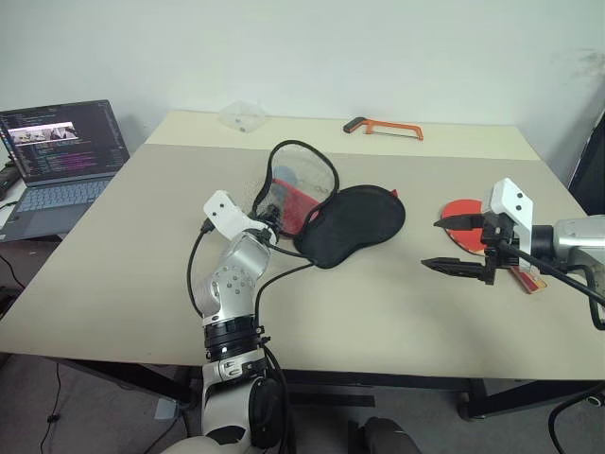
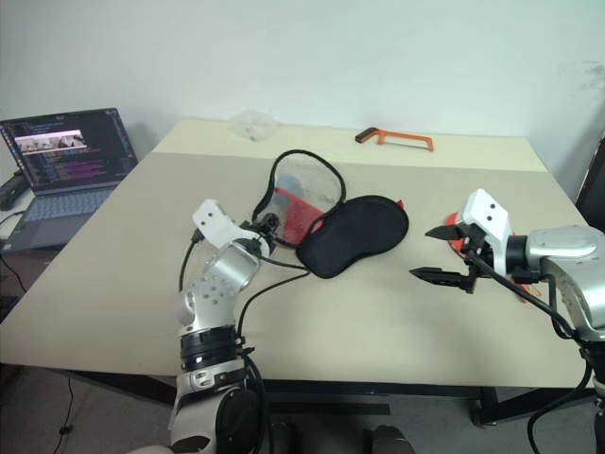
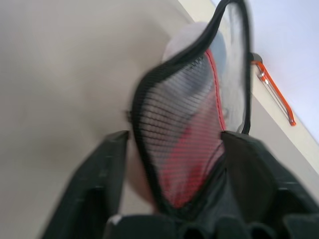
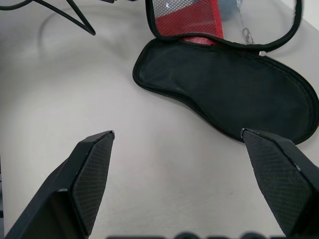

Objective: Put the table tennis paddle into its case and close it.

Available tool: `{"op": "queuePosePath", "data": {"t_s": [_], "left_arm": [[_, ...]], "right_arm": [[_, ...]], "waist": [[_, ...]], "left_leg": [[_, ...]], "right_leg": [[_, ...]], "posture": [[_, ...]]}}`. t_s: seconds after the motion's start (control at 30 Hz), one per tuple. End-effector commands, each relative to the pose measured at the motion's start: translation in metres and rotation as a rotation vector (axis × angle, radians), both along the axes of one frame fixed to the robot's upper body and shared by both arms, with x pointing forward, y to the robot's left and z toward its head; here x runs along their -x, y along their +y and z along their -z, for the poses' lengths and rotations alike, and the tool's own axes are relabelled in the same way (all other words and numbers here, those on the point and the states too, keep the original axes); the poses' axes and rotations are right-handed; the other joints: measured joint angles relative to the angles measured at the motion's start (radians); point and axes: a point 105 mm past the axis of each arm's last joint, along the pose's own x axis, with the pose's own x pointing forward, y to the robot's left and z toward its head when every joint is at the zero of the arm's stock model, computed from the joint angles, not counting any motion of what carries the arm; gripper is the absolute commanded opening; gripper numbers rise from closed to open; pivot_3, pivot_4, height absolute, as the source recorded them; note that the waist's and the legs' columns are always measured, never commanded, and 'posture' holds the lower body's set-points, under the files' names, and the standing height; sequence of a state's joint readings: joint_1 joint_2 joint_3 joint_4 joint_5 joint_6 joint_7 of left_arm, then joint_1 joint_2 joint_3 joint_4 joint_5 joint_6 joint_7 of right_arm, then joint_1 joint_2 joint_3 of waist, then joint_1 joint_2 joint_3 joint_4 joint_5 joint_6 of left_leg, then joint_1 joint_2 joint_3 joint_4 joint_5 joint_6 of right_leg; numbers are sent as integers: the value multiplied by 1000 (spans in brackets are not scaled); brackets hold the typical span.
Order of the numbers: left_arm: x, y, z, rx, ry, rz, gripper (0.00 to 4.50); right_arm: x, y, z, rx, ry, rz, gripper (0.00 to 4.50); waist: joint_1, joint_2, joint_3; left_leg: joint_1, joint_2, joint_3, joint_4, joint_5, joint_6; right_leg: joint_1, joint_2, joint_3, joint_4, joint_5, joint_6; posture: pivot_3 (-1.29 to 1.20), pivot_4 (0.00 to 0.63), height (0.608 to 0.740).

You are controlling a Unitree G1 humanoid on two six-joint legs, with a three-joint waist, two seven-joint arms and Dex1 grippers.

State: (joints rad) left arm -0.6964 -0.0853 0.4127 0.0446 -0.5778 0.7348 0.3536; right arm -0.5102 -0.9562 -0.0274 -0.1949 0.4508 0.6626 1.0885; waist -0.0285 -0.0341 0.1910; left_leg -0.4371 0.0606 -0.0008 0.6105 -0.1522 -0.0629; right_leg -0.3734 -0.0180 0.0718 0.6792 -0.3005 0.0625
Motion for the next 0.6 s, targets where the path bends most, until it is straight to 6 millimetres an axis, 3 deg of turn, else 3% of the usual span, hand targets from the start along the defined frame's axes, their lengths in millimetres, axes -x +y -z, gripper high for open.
{"op": "queuePosePath", "data": {"t_s": [0.03, 0.2, 0.4, 0.5, 0.6], "left_arm": [[4, 16, -31, -293, -156, 55, 3504], [15, 50, -19, -578, -130, 161, 3504], [30, 61, -13, -906, -158, 459, 3504], [34, 41, -29, -981, -311, 619, 3504], [37, 18, -28, -986, -368, 768, 3504]], "right_arm": [[1, 0, -10, 6, -47, -3, 4500], [1, -1, -8, 5, -42, -1, 4500], [1, -1, -7, 3, -39, 1, 4500], [0, 0, -7, 2, -41, 1, 4500], [0, 2, -7, -2, -44, -1, 4500]], "waist": [[-5, 0, 0], [-12, 0, 0], [-6, -1, 1], [1, -1, 1], [3, -1, 1]], "left_leg": [[0, 0, 0, 0, 0, 0], [1, 1, 0, -3, 0, 0], [1, 1, 1, -3, 0, 0], [1, 1, 1, -3, 0, 0], [0, 1, 2, -3, 0, 0]], "right_leg": [[0, 0, 0, 0, 0, 0], [-1, 1, 0, 1, 0, -1], [-1, 0, 0, 0, -1, -2], [-1, -1, 0, 0, -2, -4], [-1, -1, -1, 0, -3, -6]], "posture": [[0, 150, 740], [0, 150, 740], [0, 150, 740], [0, 150, 740], [0, 150, 740]]}}
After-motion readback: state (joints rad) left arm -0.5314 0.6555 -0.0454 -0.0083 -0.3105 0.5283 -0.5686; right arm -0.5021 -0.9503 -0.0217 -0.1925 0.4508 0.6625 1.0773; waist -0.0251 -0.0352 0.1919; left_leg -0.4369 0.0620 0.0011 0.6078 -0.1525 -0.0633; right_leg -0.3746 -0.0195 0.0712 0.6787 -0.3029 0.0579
